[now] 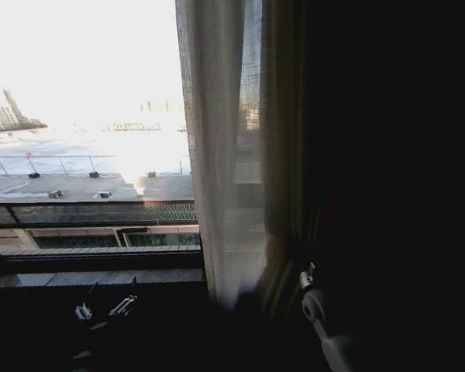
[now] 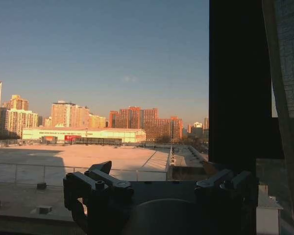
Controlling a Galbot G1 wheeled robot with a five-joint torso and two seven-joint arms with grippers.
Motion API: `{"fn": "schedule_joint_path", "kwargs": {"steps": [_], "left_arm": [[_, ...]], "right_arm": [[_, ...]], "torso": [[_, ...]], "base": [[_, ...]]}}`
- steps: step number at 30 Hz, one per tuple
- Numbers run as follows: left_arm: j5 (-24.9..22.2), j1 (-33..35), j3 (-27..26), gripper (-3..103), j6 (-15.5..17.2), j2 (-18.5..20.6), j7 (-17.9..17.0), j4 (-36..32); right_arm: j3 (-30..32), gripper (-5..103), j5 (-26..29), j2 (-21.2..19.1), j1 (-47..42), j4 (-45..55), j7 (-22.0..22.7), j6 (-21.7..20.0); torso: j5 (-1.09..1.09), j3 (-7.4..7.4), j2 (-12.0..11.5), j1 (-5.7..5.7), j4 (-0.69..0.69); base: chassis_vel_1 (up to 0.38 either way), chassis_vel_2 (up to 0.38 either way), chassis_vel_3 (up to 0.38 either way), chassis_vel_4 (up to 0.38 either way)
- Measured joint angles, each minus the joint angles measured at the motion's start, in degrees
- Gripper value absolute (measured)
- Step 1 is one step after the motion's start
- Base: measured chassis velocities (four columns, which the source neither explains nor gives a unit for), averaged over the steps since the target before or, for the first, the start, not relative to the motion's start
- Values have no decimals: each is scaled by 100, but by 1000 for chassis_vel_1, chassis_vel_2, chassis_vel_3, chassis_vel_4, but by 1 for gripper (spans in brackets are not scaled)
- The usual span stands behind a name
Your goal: Open the curtains by pulling them apart, changing their state from closed to fully open.
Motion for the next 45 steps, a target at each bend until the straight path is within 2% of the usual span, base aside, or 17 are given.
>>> {"fn": "schedule_joint_path", "kwargs": {"steps": [4, 8, 10, 12, 20, 27, 32, 35, 36, 39, 41, 45], "left_arm": [[0, -5, 9, 100, -1, 0, 3, 1], [0, -13, 18, 100, -3, -10, 3, 3], [0, -13, 22, 100, -5, -15, 2, 5], [0, -12, 23, 100, -10, -17, 1, 6], [-5, -9, 31, 100, -16, -22, 1, 5], [-8, -8, 30, 100, -18, -18, 1, 10], [-9, -12, 36, 100, -19, -17, 0, 12], [-37, -15, 6, 100, -20, -13, 0, 12], [-37, -15, 6, 100, -20, -13, 0, 12], [-49, -21, -12, 100, -28, -4, -1, 41], [-49, -25, -6, 100, -29, -4, -2, 54], [-34, -75, 63, 100, -27, -21, -2, 81]], "right_arm": [[50, 0, 0, 25, 13, -36, 93, 5], [194, 0, 5, 124, 46, -140, 392, 5], [292, 0, 13, 174, 92, -241, 691, 5], [407, 0, 13, 190, 154, -342, 983, 8], [720, 0, -4, 168, 370, -699, 1350, 101], [862, 0, -113, 124, 452, -927, 1365, 148], [813, 0, -97, 62, 247, -692, 980, 110], [670, 16, -97, 23, -66, -298, 593, 74], [670, 16, -97, 23, -66, -298, 593, 74], [434, 32, -151, 24, -398, 139, 292, 16], [331, 32, -185, 36, -491, 282, 246, -15], [-103, 54, -470, 137, -882, 844, -58, -211]], "torso": [[2, 1, 0, 1, -1], [-3, 0, 0, 0, 0], [-8, 0, 0, 1, 2], [-4, 0, 0, 1, 3], [1, 0, 0, 0, 0], [-2, 0, 0, 0, 0], [1, 1, 0, 0, -2], [0, 1, 0, 1, -2], [0, 1, 0, 1, -2], [-2, 0, 0, 0, -1], [-3, 0, 0, 0, -1], [-1, 0, 0, 0, -1]], "base": [[-125, -148, 118, 128], [0, 0, 0, 0], [27, 29, -15, -6], [60, 71, -25, -57], [17, 12, -7, -12], [0, 0, 0, 0], [0, 0, 0, 0], [0, 0, 0, 0], [0, 0, 0, 0], [0, 0, 0, 0], [0, 0, 0, 0], [0, 0, 0, 0]]}}
